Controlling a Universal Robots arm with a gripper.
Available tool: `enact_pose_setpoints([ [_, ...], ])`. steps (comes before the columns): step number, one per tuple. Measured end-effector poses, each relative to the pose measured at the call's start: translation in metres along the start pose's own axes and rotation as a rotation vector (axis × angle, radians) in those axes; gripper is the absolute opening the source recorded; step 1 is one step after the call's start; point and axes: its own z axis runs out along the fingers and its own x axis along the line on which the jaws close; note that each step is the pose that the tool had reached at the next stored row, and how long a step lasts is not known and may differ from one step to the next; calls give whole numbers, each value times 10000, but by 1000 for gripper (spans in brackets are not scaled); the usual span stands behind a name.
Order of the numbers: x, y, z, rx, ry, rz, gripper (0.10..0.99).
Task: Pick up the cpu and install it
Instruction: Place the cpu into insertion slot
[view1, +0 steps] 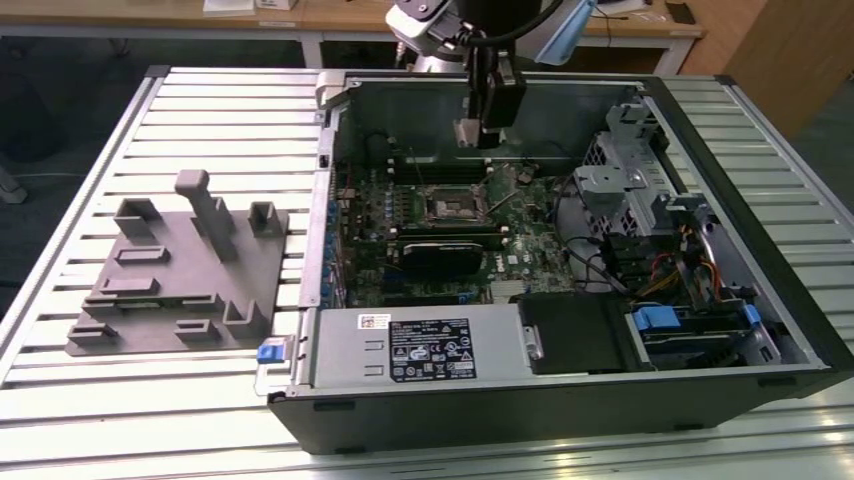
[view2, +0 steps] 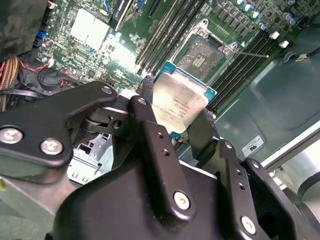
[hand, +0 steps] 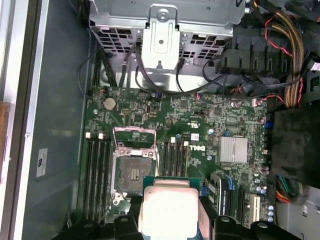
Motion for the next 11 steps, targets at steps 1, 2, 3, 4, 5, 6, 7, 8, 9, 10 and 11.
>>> enact_pose_setpoints([
  [1,0,0,6,0,0,2,525],
  [2,0,-1,10,1,-2,4,525],
  [3,2,-1,14,0,-1,9,525],
  [4,5,-1,17,0,-1,21,525],
  [5,9,-1,20,0,-2,38,525],
  [6,15,-1,23,0,-5,56,525],
  [7,22,-1,27,0,-7,78,525],
  [8,27,-1,32,1,-9,98,525],
  [9,28,-1,41,0,-9,112,525],
  [10,28,-2,50,0,-9,125,525],
  [11,29,-2,58,1,-12,136,525],
])
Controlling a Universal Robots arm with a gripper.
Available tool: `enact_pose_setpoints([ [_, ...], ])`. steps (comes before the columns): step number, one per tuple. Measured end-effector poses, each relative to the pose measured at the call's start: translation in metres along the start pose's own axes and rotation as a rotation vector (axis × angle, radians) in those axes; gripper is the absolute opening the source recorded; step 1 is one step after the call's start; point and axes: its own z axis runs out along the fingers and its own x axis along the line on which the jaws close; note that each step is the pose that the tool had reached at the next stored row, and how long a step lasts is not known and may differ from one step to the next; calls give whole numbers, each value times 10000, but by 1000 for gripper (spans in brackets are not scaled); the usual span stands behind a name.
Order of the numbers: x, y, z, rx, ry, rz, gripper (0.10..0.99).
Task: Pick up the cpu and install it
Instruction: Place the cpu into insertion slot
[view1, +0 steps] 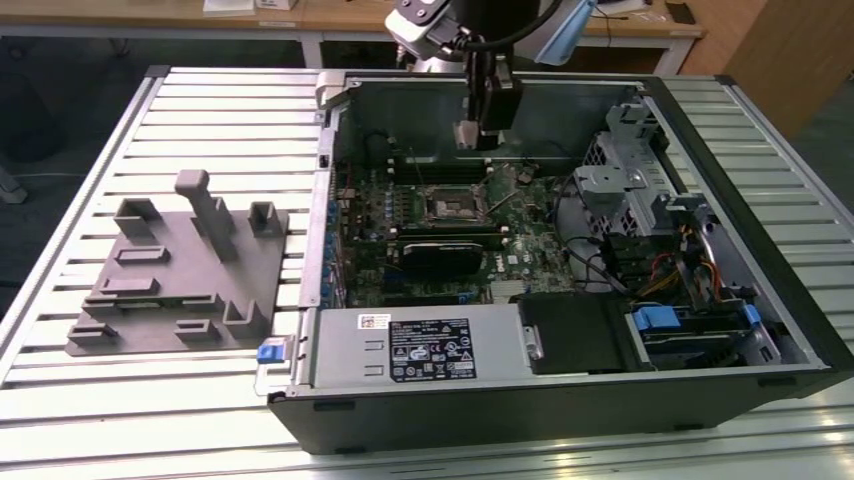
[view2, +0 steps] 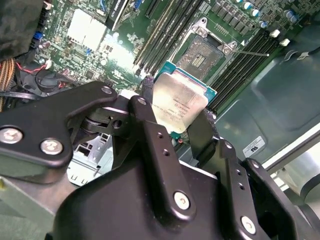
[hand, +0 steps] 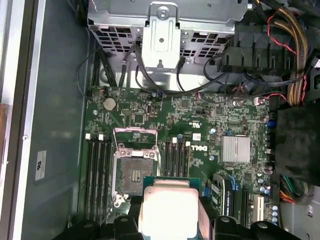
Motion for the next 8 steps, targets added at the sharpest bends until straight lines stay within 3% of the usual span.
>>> enact_pose_setpoints([
  [8,1,-3,46,0,-6,98,525],
])
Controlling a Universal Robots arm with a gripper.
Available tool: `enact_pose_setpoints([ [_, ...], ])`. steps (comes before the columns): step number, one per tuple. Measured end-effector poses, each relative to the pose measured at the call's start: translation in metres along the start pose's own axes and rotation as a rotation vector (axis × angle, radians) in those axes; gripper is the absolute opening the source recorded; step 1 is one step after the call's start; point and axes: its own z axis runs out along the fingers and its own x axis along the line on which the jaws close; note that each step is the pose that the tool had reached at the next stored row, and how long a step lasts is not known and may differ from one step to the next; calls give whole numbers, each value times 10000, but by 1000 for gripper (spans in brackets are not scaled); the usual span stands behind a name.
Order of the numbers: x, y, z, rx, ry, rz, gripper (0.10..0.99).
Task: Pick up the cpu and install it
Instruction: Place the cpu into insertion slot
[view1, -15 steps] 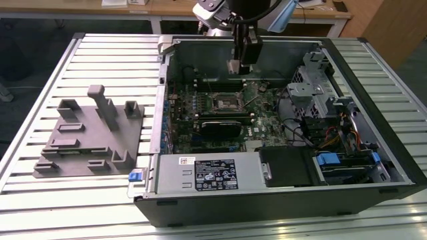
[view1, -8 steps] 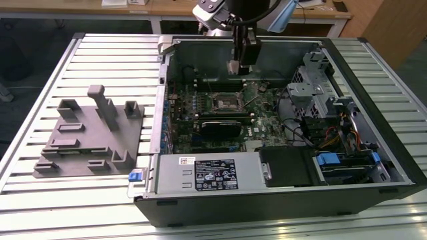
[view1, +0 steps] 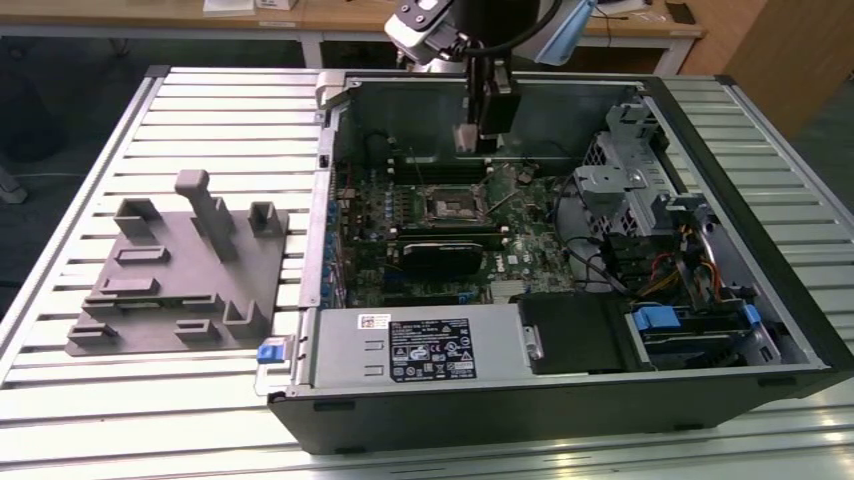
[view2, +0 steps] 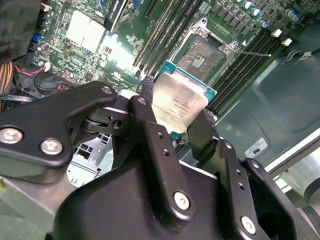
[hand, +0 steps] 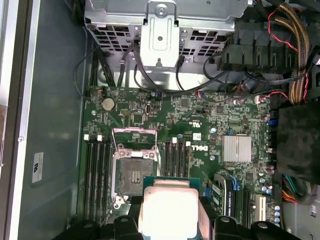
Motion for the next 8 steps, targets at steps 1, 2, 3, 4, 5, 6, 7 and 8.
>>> enact_pose_setpoints([
  [1,0,0,6,0,0,7,525],
  [2,0,-1,12,0,0,13,525],
  [3,0,-1,18,0,-1,18,525],
  [4,0,-2,24,0,-1,23,525],
  [5,0,-2,30,0,-1,29,525],
  [6,0,-2,36,0,-2,34,525],
  [7,0,-3,42,0,-2,38,525],
  [8,0,-3,47,0,-2,43,525],
])
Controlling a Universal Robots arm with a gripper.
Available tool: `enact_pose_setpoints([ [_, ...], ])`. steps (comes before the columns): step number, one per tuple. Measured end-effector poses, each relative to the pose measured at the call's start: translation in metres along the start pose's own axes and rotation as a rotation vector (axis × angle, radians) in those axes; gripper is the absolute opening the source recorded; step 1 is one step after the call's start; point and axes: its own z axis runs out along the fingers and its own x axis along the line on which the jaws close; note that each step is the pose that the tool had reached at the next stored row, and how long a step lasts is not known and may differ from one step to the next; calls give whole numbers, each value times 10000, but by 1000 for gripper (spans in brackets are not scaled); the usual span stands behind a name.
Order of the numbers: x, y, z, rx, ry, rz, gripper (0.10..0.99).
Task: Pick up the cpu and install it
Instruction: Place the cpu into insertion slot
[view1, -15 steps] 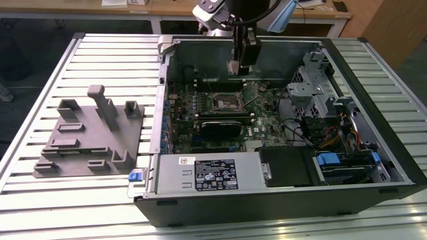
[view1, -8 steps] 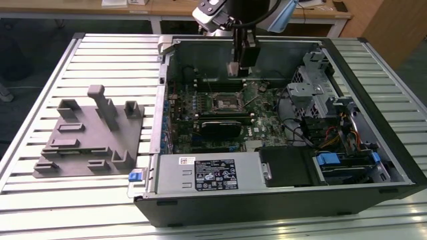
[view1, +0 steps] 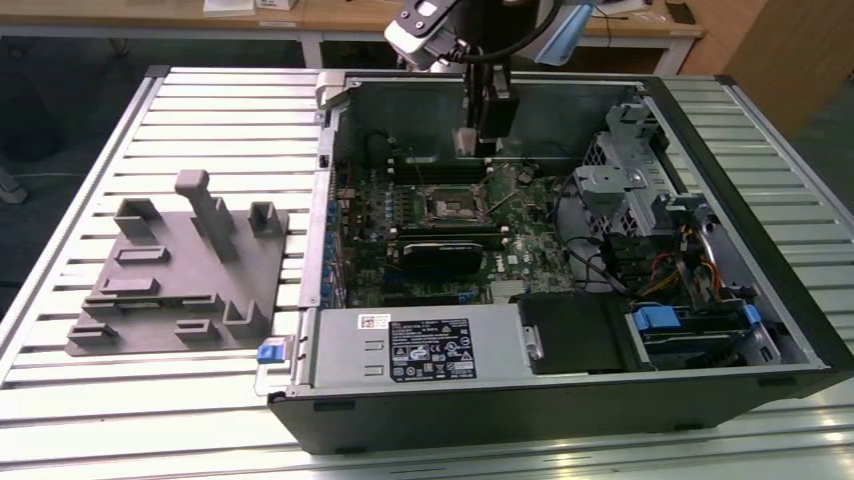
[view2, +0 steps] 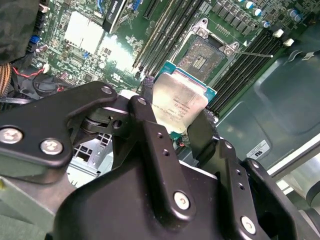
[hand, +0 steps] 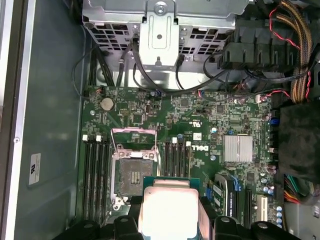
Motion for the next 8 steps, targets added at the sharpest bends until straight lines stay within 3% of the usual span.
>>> enact_pose_setpoints([
  [8,2,-3,49,1,-5,56,525],
])
